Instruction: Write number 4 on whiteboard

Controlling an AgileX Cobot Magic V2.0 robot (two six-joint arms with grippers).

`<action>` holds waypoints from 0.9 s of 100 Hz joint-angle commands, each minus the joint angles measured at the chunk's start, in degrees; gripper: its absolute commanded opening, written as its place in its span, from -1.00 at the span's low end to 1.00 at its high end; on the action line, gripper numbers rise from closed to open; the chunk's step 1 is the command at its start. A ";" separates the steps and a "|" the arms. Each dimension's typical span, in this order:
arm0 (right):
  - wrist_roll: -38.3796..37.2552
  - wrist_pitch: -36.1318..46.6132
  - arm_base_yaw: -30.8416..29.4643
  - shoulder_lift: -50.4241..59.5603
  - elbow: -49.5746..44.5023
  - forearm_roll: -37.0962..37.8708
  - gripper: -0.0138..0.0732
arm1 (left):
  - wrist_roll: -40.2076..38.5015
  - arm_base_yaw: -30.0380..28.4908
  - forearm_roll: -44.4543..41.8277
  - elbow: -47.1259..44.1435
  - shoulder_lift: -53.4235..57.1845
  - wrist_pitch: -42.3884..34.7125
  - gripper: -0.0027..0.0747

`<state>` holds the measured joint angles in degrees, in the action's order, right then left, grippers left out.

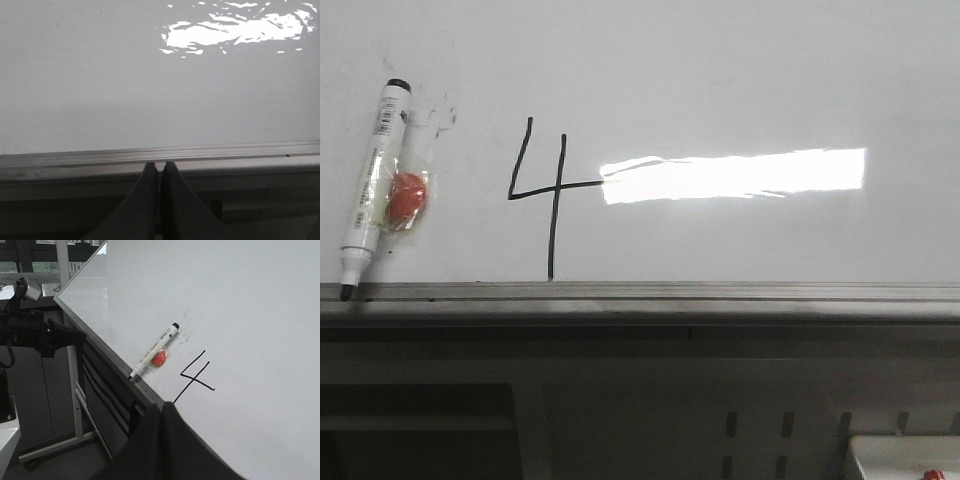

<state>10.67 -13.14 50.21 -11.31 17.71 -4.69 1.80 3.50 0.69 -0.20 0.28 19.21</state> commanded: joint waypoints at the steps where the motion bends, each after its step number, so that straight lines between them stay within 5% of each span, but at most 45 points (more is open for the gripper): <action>1: 0.54 4.54 -0.30 -0.43 1.49 0.32 -0.83 | 0.02 -0.22 0.10 -1.97 1.52 -2.89 -0.98; 45: 0.54 8.51 -3.98 -0.43 -0.96 0.77 -0.83 | 0.02 -0.22 0.10 -1.97 1.52 -2.89 -0.98; 90: -3.74 20.77 -44.27 1.93 -18.38 0.77 -0.83 | 0.02 -0.22 0.10 -1.97 1.52 -2.89 -0.98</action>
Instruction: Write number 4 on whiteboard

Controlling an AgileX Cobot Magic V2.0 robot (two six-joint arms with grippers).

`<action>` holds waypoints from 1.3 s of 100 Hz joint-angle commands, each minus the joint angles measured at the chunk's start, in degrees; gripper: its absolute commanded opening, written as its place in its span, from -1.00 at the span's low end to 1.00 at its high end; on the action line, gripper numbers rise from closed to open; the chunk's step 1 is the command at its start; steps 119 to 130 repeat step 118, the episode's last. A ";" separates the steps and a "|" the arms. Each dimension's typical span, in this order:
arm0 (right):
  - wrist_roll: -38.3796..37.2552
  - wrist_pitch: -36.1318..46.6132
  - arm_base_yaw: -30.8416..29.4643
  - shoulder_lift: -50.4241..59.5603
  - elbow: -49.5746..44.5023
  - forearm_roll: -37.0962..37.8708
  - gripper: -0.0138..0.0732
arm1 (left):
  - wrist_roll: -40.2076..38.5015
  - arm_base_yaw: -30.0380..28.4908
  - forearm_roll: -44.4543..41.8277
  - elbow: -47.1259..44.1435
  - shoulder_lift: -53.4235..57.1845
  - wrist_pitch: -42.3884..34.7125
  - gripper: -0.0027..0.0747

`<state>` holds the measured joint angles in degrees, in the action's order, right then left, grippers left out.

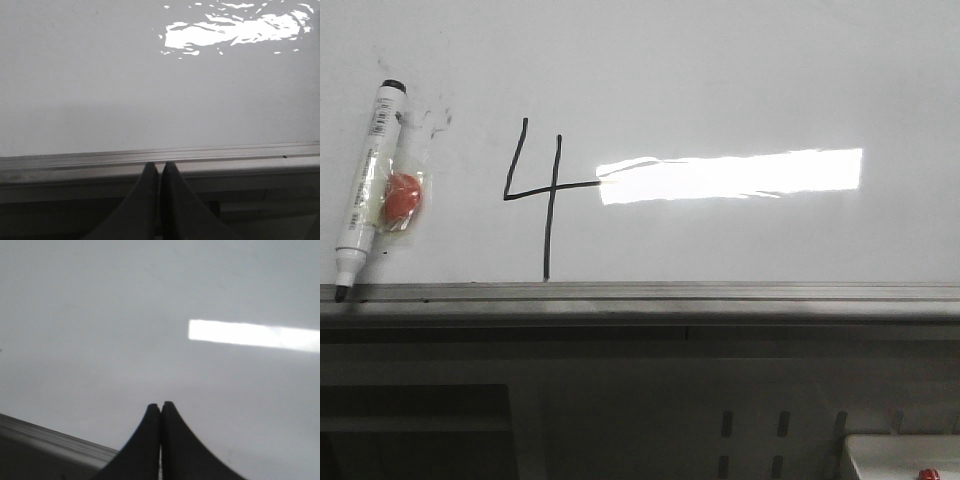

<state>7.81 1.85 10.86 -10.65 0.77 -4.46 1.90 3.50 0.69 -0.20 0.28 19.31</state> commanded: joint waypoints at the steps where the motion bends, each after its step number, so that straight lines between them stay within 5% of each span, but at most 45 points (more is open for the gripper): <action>1: -0.87 5.78 -5.25 1.60 -1.71 0.54 -0.83 | -0.08 -0.22 0.10 -1.97 1.52 -2.99 -0.98; 29: -2.67 -12.34 -14.18 12.09 -2.68 3.62 -0.83 | -0.08 -0.22 0.10 -1.97 1.52 -3.09 -0.98; 51: -2.67 -20.48 -15.04 12.09 -2.68 2.61 -0.83 | -0.08 -0.22 0.10 -1.97 1.52 -3.09 -0.98; 130: -2.67 -20.33 -15.04 12.20 -2.68 2.61 -0.83 | -0.08 -0.22 0.10 -1.97 1.52 -3.09 -0.98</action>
